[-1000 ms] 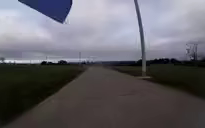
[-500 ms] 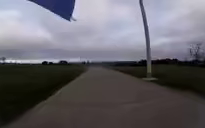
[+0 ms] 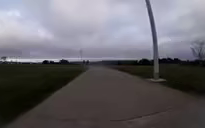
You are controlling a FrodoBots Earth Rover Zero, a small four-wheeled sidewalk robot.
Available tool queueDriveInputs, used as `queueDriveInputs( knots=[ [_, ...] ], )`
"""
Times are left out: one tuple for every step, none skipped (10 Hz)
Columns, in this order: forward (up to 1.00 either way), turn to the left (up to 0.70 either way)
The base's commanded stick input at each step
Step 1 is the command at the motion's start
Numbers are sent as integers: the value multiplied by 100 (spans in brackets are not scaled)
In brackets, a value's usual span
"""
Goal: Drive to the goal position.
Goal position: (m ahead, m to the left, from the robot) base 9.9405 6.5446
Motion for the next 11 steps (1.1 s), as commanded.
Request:
queueDriveInputs(
  knots=[
    [85,0],
    [85,-27],
    [85,-19],
    [85,0],
    [85,0],
    [85,0],
    [85,0],
    [85,0],
    [85,0],
    [85,0],
    [85,0]
  ],
)
